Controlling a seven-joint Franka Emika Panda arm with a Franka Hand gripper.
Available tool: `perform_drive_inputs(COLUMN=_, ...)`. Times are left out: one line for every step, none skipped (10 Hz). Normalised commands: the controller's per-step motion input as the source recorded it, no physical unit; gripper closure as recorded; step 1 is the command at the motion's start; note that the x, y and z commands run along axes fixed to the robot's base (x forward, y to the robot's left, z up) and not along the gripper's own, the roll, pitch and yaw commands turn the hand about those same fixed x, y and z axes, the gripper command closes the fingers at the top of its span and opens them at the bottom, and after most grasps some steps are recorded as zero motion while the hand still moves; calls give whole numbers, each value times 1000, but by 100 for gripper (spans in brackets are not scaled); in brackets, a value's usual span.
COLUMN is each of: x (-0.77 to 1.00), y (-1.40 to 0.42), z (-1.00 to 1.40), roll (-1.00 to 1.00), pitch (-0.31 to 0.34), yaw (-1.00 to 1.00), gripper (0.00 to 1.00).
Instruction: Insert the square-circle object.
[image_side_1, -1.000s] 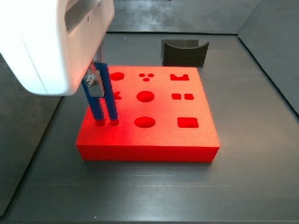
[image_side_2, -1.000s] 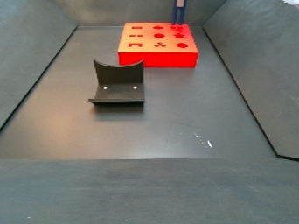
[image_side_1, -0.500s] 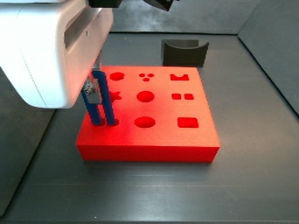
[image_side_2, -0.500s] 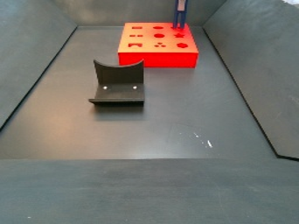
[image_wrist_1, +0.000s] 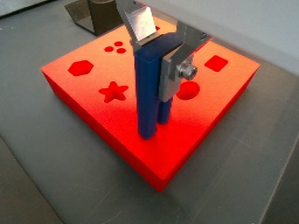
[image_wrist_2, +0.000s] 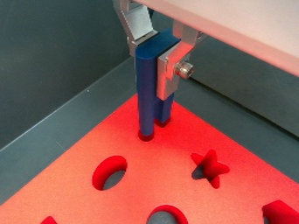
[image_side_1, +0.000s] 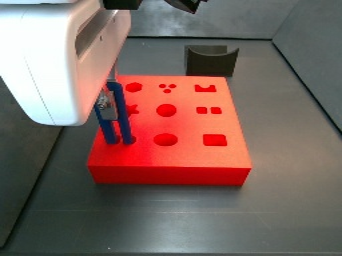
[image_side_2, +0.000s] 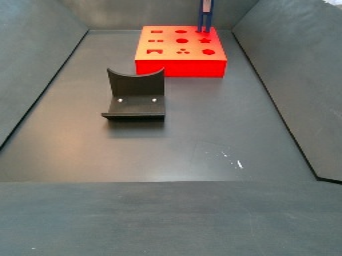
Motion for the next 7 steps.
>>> perform_drive_inputs(x=97, y=34, z=-286, roll=123, pitch=54, yaw=-129, gripper=100)
perform_drive_inputs(x=0, y=69, z=-271, roll=109, pitch=51, yaw=-160, gripper=100)
perform_drive_inputs(x=0, y=43, z=-217, roll=73, pitch=36, yaw=-157, gripper=100)
perform_drive_inputs(x=123, y=0, z=-191, roll=63, pitch=37, yaw=-106, gripper=100)
perform_drive_inputs(x=249, y=0, z=-197, roll=76, pitch=51, yaw=-40, gripper=100)
perform_drive_inputs(x=240, y=0, z=-249, roll=71, pitch=33, yaw=0, gripper=100)
perform_drive_inputs(x=237, y=0, z=-266, roll=76, pitch=29, yaw=0, gripper=100)
